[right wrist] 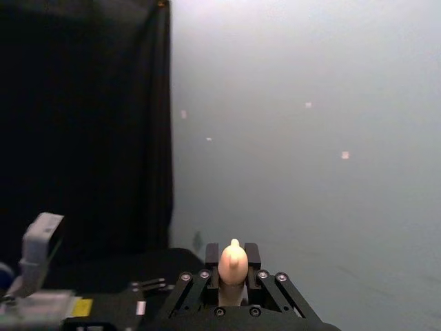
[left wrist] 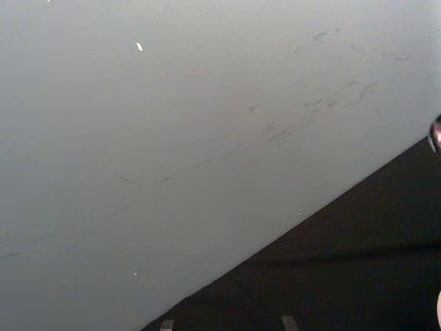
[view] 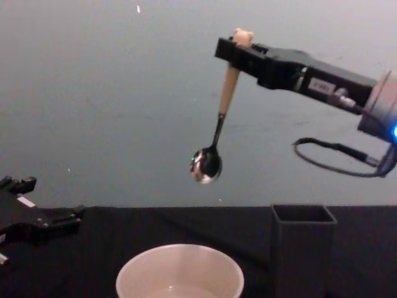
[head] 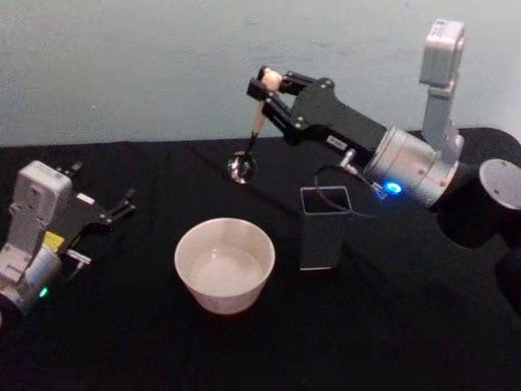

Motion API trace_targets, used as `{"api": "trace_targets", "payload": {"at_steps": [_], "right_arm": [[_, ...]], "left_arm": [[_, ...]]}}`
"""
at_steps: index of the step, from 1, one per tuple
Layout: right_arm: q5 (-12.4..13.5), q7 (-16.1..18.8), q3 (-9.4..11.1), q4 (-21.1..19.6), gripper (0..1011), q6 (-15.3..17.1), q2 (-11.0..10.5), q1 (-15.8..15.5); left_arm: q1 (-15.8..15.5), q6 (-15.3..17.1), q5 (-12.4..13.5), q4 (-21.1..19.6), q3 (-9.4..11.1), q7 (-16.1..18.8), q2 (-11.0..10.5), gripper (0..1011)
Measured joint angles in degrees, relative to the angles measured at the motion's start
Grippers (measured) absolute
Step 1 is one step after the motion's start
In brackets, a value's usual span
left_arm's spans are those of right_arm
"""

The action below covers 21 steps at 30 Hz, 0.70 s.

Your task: Pick up the stirring spoon with one hand, stir inside the cup, then place it back in its original position.

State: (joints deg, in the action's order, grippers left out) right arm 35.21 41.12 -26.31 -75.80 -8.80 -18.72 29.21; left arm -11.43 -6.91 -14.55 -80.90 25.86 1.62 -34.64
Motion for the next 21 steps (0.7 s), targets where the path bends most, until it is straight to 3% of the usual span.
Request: {"api": "trace_targets", "payload": {"at_steps": [6,13,21], "right_arm": [[0.9,4.6,-3.0,4.7,212,-1.8,1.2,2.1],[0.7,7.6,-5.4,8.4,212,-3.1,1.3,3.1],[-0.9,8.7,-7.0,10.3,212,-4.6,0.9,3.1]], "left_arm": [[0.0,0.0,0.0,0.0,0.0,0.0,0.0,1001],[0.0,0.0,0.0,0.0,0.0,0.0,0.0,1001],[0.0,0.0,0.0,0.0,0.0,0.0,0.0,1001]]}}
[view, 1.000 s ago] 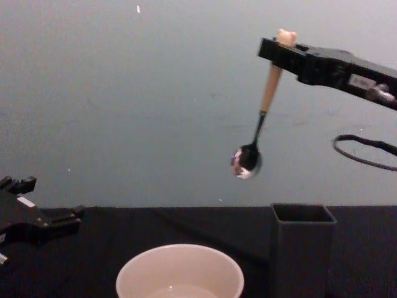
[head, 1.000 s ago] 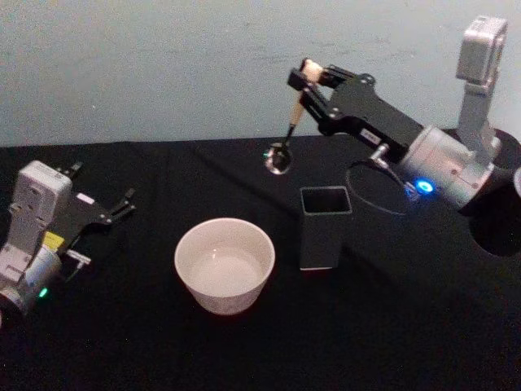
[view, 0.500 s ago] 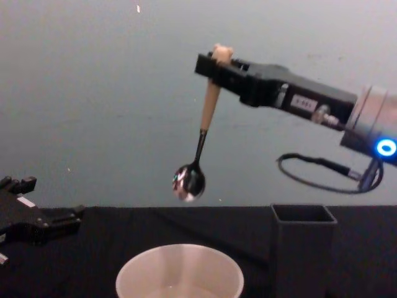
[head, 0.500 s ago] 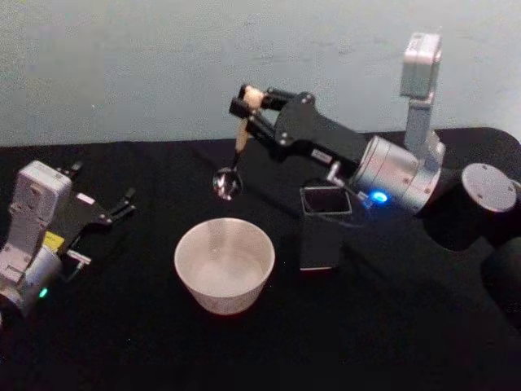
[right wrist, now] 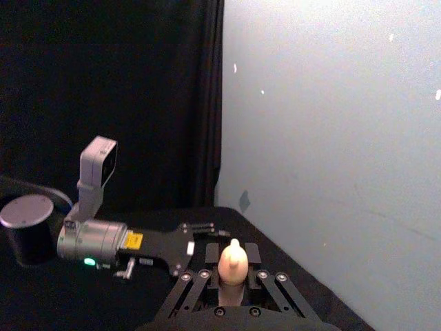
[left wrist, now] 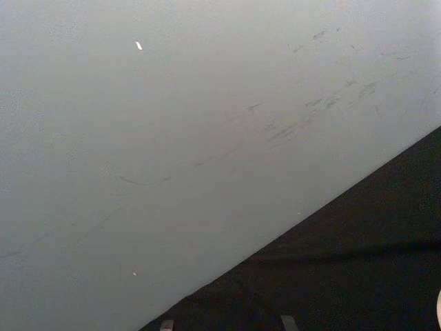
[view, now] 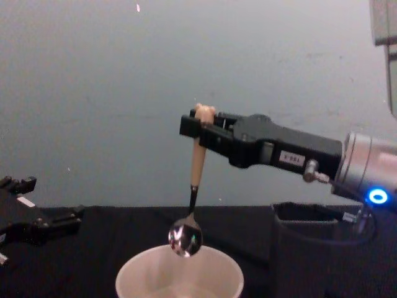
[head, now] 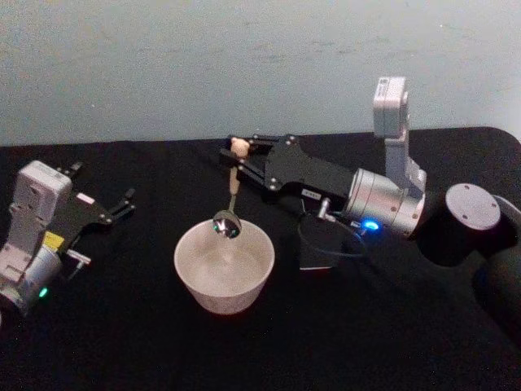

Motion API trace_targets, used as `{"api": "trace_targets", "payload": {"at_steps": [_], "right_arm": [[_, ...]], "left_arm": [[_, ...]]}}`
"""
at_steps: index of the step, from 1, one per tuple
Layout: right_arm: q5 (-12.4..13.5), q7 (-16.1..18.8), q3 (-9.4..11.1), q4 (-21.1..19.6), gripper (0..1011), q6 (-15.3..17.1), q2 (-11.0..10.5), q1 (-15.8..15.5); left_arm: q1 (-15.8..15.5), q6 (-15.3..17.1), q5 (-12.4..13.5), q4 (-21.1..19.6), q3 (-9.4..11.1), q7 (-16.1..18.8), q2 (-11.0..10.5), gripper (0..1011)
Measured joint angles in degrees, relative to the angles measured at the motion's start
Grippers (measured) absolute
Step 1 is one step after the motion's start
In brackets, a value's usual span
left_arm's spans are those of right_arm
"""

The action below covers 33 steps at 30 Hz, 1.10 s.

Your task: Pick up the stirring spoon with one hand, stir inside the cup, then place it back in its original position.

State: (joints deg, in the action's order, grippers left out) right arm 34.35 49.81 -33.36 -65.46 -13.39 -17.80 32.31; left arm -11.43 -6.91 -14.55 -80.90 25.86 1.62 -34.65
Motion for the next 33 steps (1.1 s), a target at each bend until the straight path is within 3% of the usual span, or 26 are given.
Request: {"api": "trace_targets", "payload": {"at_steps": [14,33], "right_arm": [[-5.8,-1.2,-1.6,5.6,212,-6.7,2.4,0.7],[-7.9,-0.7,-1.5,9.4,212,-8.3,4.7,0.2]], "left_arm": [[0.0,0.0,0.0,0.0,0.0,0.0,0.0,1001],[0.0,0.0,0.0,0.0,0.0,0.0,0.0,1001]]}}
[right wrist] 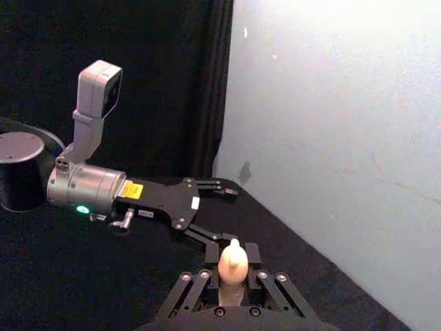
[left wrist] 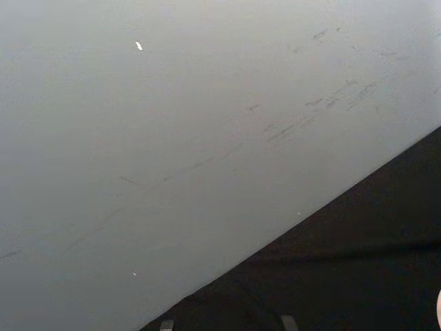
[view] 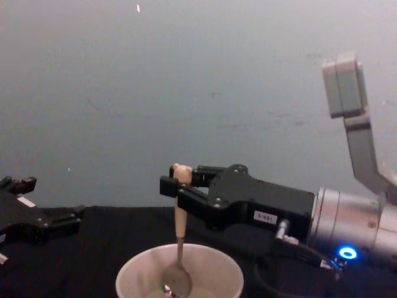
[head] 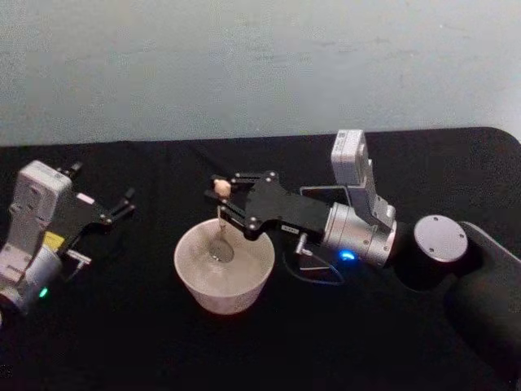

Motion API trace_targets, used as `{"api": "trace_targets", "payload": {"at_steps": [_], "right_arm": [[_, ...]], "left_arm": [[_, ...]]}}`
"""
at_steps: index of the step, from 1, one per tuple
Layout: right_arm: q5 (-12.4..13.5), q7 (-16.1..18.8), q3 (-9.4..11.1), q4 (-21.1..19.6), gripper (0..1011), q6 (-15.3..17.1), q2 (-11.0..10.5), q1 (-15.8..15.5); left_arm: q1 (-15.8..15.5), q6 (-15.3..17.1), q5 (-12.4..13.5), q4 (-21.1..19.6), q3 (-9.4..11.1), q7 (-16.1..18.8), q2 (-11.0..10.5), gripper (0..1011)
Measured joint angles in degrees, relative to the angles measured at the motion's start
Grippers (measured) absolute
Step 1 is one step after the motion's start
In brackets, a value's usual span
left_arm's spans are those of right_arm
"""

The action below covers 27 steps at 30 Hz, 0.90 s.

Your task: Pick up the stirring spoon with one hand, stir inside the cup, then place it back in its original position.

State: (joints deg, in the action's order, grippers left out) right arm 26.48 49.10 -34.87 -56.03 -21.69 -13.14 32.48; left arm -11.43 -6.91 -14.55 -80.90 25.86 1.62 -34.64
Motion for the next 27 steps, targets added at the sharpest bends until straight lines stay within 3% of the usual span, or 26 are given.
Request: {"api": "trace_targets", "payload": {"at_steps": [19,27], "right_arm": [[-1.2,-0.6,0.4,-0.1,212,0.5,0.1,-0.7],[-1.2,-1.9,1.6,-3.8,212,1.8,-2.0,-2.3]], "left_arm": [[0.0,0.0,0.0,0.0,0.0,0.0,0.0,1001],[0.0,0.0,0.0,0.0,0.0,0.0,0.0,1001]]}}
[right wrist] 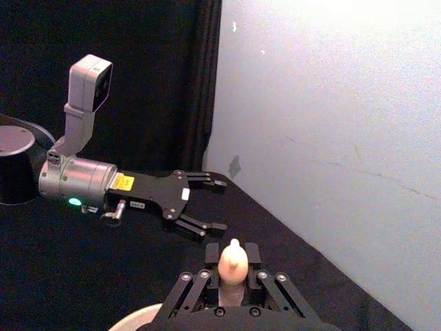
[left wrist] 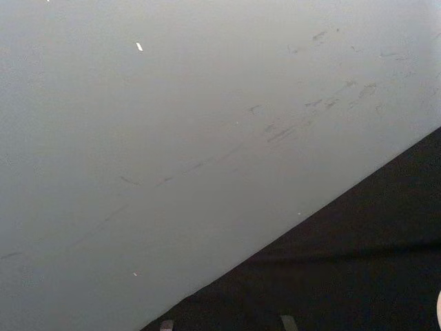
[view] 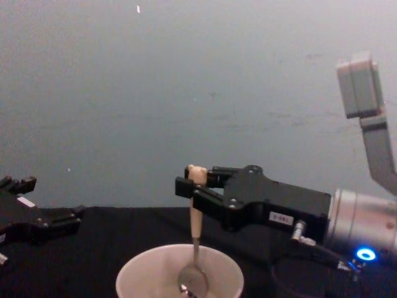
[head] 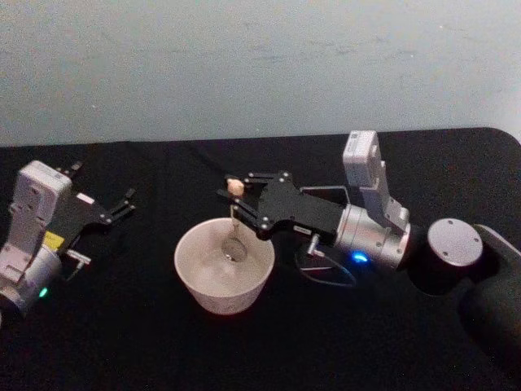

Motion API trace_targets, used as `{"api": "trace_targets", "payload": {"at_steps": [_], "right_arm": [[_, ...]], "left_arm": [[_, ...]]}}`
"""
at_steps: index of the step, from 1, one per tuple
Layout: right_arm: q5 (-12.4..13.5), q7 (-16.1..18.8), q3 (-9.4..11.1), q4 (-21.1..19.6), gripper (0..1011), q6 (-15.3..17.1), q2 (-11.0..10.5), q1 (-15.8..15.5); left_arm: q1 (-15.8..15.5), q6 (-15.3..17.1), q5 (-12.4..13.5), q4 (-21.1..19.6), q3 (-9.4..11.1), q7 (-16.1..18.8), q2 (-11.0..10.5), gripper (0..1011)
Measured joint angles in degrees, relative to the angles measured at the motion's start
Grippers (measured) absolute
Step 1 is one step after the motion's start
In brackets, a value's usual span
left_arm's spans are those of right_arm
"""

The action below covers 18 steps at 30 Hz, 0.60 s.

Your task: Pick up the stirring spoon with one hand, stir inside the cup, then place it back in its original position.

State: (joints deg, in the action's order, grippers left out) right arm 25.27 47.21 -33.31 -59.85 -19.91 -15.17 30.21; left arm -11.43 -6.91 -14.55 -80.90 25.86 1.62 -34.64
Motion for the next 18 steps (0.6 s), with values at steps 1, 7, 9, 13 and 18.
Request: {"api": "trace_targets", "payload": {"at_steps": [1,7,9,13,18], "right_arm": [[0.0,-0.1,0.1,-0.5,212,0.2,-0.3,-0.2],[0.5,-0.3,0.4,-4.7,212,1.9,-2.7,-2.4],[0.7,-0.3,0.4,-6.3,212,2.5,-3.6,-3.3],[1.2,0.0,0.1,-8.6,212,3.4,-5.0,-4.6],[1.8,0.4,-0.4,-10.4,212,4.0,-5.6,-5.5]], "left_arm": [[0.0,0.0,0.0,0.0,0.0,0.0,0.0,1002],[0.0,0.0,0.0,0.0,0.0,0.0,0.0,1001],[0.0,0.0,0.0,0.0,0.0,0.0,0.0,1001],[0.0,0.0,0.0,0.0,0.0,0.0,0.0,1001],[0.0,0.0,0.0,0.0,0.0,0.0,0.0,1001]]}}
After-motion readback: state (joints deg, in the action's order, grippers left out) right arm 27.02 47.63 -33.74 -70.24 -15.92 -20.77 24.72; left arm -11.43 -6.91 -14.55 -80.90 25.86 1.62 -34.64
